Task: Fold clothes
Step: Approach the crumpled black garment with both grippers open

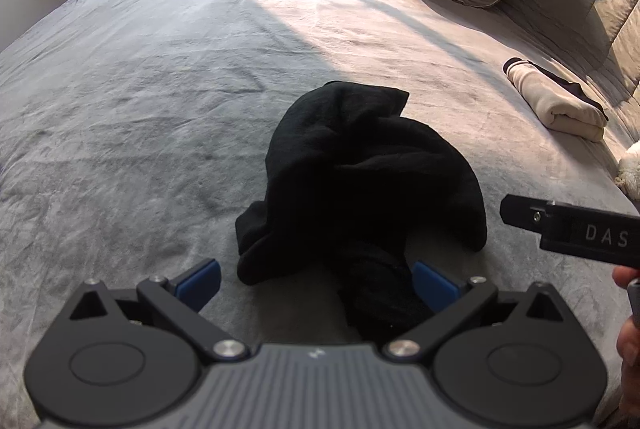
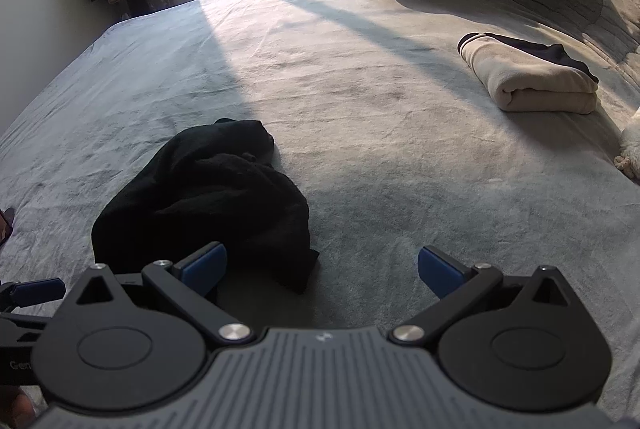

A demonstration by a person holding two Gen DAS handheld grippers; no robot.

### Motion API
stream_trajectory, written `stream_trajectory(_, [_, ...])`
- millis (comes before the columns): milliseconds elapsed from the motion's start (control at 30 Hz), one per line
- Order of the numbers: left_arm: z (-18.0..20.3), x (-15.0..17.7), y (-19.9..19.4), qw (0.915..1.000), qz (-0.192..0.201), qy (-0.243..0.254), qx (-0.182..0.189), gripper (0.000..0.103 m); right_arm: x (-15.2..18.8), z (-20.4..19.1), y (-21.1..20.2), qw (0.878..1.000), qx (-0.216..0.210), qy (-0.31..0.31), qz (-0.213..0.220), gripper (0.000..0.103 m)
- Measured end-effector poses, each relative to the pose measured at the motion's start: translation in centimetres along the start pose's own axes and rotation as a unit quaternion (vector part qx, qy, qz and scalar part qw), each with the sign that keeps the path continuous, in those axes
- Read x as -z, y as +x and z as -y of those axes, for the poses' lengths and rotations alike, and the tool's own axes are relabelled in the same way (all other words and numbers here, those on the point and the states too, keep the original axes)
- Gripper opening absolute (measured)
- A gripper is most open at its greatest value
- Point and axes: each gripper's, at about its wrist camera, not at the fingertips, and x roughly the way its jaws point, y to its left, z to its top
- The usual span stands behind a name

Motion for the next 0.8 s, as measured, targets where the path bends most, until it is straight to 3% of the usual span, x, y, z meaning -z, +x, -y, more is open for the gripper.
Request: stream_trajectory(800, [-1.6,-0.2,0.4,0.9998,-0.004,-0.019,0.003,0.102,0.4,-0.5,0.5,1.0,0.012,-0.018,-0.006,0.103])
